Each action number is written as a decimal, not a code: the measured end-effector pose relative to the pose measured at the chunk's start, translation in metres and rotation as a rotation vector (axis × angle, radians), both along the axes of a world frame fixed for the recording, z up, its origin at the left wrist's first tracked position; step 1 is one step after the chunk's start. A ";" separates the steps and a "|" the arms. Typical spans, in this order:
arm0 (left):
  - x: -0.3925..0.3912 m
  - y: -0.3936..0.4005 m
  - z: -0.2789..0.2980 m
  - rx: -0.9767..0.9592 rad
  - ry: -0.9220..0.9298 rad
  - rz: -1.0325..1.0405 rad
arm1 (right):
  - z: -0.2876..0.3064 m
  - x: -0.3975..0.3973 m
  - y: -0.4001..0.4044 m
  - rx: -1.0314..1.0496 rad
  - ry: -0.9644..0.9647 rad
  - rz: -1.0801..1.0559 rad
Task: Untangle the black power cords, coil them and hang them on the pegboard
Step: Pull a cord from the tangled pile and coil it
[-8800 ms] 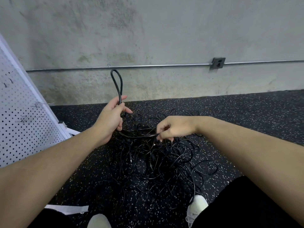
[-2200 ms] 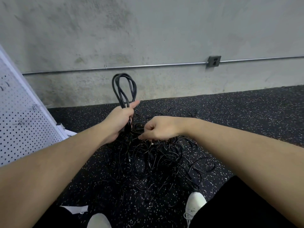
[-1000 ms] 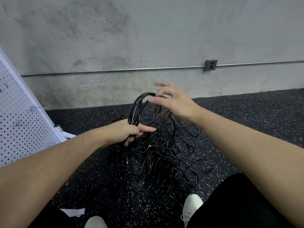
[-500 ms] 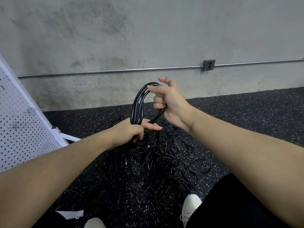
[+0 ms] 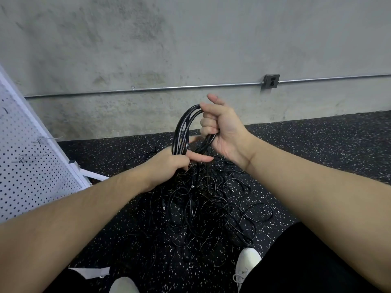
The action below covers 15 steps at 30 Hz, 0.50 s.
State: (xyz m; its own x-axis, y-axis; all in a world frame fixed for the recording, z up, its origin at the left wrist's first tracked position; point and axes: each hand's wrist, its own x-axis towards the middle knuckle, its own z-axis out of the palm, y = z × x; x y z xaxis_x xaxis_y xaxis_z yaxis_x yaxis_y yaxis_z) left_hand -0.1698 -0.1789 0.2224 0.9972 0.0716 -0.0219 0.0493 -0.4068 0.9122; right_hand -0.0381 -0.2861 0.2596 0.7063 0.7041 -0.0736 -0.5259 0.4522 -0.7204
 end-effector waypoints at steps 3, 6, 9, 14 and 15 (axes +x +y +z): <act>0.000 0.001 0.000 -0.077 0.073 -0.011 | -0.003 0.001 0.000 0.011 0.020 0.006; 0.001 -0.002 -0.001 -0.197 0.092 0.024 | -0.004 0.003 0.001 -0.039 -0.012 -0.003; 0.002 -0.004 -0.006 -0.276 0.095 0.073 | -0.007 0.003 -0.003 -0.135 -0.093 0.042; 0.007 0.006 -0.008 -0.433 0.002 0.257 | -0.034 -0.004 -0.015 -0.675 -0.502 0.378; 0.008 0.009 -0.008 -0.463 -0.018 0.305 | -0.039 -0.005 -0.016 -0.802 -0.646 0.479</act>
